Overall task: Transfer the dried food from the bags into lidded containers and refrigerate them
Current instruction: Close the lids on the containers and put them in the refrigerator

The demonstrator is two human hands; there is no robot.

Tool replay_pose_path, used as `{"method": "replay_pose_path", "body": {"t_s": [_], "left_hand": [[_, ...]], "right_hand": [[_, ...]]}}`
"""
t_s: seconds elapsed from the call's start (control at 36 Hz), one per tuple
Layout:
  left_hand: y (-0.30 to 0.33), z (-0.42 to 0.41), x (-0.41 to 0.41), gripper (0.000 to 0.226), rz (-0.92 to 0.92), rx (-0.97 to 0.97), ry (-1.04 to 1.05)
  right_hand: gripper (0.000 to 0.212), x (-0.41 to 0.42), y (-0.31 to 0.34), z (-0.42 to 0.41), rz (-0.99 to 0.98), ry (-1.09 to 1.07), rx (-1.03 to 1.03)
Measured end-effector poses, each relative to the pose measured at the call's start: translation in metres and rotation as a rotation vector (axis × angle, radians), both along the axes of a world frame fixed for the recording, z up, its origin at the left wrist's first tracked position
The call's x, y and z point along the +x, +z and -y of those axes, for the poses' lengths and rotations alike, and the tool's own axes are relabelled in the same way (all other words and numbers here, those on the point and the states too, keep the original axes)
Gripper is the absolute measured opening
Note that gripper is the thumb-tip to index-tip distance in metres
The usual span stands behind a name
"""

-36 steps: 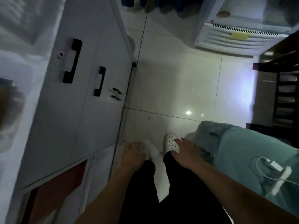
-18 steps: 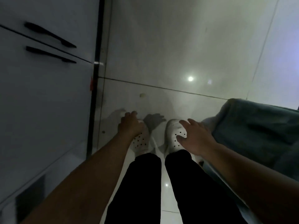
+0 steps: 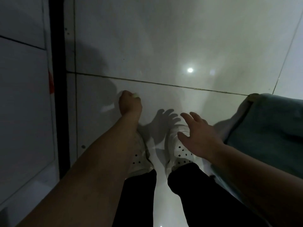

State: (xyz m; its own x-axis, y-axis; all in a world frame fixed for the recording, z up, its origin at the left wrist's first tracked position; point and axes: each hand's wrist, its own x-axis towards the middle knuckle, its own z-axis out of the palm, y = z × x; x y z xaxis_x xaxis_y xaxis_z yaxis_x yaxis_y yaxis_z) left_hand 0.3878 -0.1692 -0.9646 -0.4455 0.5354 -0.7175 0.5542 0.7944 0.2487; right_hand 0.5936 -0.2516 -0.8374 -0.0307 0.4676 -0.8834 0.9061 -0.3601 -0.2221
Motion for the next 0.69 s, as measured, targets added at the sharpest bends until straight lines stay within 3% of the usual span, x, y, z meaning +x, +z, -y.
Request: {"method": "replay_pose_path", "body": {"t_s": [0.19,0.31,0.42,0.58,0.69], "left_hand": [[0.134,0.031,0.003,0.027,0.303,0.164,-0.066],[0.273,0.043,-0.002,0.026,0.411,0.280,-0.017],[0.438,0.053,-0.021,0.023,0.520,0.392,0.071],[0.662,0.070,-0.071,0.020,0.385,0.625,0.083],[0.760,0.078,-0.101,0.027,0.276,0.724,0.108]], "right_hand": [[0.072,-0.012,0.086,-0.010,0.004,-0.031,0.001],[0.070,-0.035,0.189,-0.028,-0.090,-0.135,0.070],[0.067,-0.056,0.332,-0.031,-0.239,-0.254,0.200],[0.055,-0.089,0.527,-0.030,-0.283,-0.305,0.272],[0.060,-0.117,0.617,-0.047,-0.307,-0.094,0.296]]}}
